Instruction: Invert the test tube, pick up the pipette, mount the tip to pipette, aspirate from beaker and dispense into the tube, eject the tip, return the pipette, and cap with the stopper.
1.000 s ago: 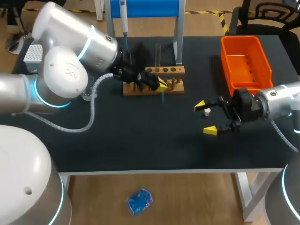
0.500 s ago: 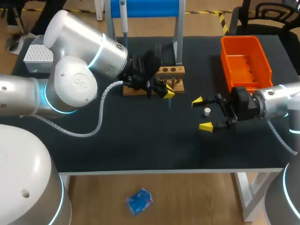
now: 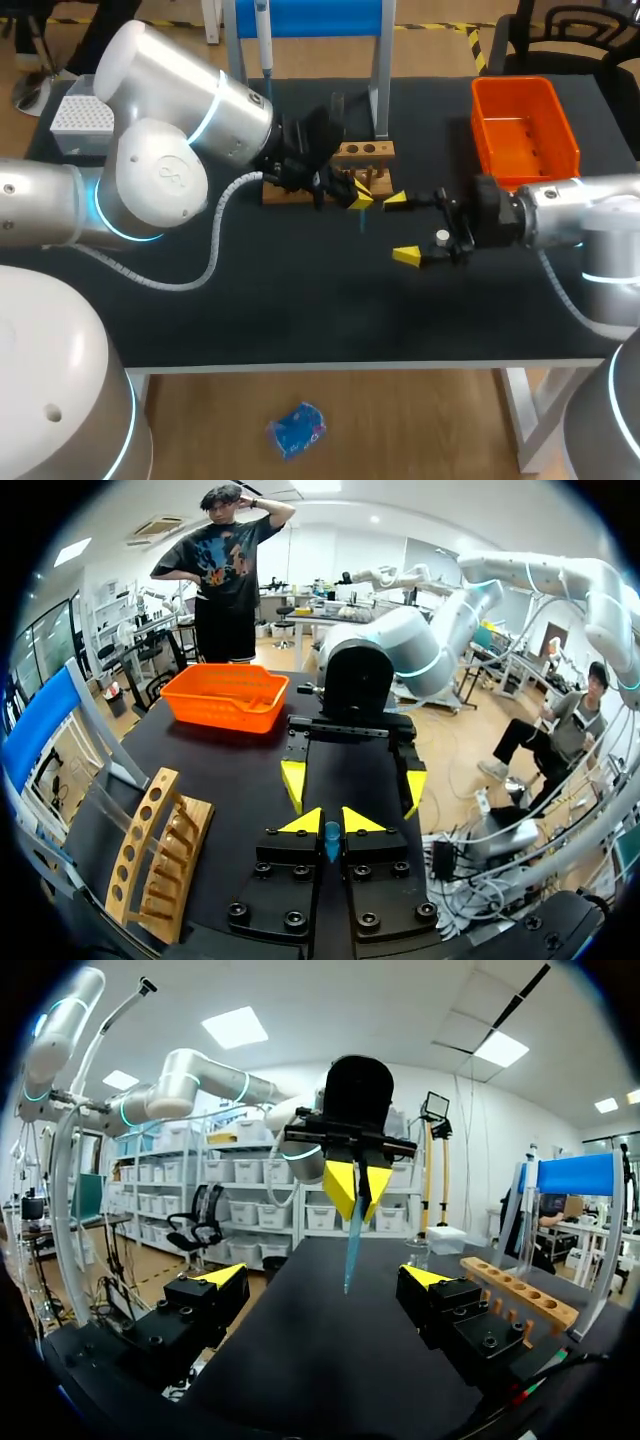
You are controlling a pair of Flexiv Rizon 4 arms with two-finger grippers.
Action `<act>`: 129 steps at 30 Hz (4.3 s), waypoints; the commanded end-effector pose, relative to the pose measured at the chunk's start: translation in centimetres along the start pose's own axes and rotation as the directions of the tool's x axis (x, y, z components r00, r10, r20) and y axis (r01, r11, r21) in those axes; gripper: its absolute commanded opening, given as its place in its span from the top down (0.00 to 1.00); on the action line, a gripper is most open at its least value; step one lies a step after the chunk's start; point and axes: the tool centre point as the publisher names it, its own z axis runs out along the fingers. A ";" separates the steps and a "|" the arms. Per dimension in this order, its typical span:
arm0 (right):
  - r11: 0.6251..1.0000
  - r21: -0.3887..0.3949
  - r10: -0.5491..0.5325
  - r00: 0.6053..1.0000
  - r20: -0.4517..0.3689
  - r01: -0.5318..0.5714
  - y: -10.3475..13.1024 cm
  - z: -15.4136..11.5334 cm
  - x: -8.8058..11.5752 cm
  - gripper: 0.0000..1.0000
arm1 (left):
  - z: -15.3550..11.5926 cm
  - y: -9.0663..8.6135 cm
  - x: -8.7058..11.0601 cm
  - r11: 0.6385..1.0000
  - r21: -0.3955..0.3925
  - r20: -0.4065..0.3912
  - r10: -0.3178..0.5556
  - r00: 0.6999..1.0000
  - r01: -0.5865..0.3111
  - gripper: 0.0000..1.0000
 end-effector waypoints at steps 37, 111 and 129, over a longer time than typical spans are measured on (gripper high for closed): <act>1.000 0.021 0.004 1.000 -0.024 -0.003 0.3 4.9 -2.8 0.55 | 0.0 -0.1 0.0 1.000 -0.005 -0.001 -0.002 1.000 0.002 1.00; 0.997 0.025 0.079 0.997 0.007 -0.079 -0.6 -1.9 2.4 1.00 | -6.6 -1.1 -6.2 0.999 -0.050 0.257 0.021 0.966 -0.008 0.00; 0.995 0.009 0.100 0.994 0.031 -0.101 -1.2 -7.8 3.2 1.00 | -10.8 0.0 -12.8 0.994 0.039 0.471 -0.106 0.876 0.100 0.00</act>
